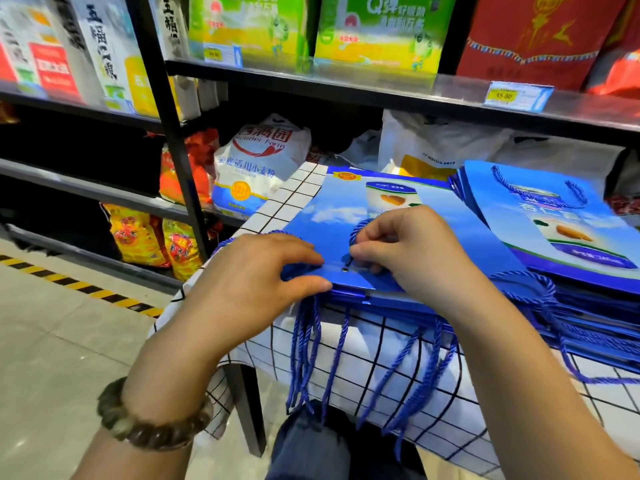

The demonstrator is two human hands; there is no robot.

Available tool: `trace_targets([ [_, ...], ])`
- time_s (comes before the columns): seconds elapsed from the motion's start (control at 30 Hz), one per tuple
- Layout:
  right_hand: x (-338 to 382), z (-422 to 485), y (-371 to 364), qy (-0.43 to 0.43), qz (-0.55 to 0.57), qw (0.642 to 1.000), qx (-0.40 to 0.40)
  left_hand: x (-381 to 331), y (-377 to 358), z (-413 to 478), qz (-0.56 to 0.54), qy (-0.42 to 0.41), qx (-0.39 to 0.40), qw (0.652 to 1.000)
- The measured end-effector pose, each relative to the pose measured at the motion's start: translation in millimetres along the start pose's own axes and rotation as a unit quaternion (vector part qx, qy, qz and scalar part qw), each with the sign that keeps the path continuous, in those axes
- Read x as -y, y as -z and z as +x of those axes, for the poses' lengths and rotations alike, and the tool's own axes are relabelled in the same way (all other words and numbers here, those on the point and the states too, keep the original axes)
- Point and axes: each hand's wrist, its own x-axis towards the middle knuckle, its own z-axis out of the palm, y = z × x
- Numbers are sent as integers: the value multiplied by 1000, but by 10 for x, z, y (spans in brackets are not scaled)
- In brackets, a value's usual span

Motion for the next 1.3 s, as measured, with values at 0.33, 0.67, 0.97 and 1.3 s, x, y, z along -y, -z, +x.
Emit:
trace_targets([
  [0.33,46,63,-4,23,-77,997,9,-20,-29,-24,-16,13,-56,998],
  [0.67,28,74,55,46,-70,996,36,9,-69,-19,-43,1,-75,996],
  [0.97,82,92,25,70,-162,981,75,17,-117,-16,-49,-8,-94,994],
  [1.3,31,4,188,50,-158,961,222,-173,-164,43,-16,124,-139,982],
])
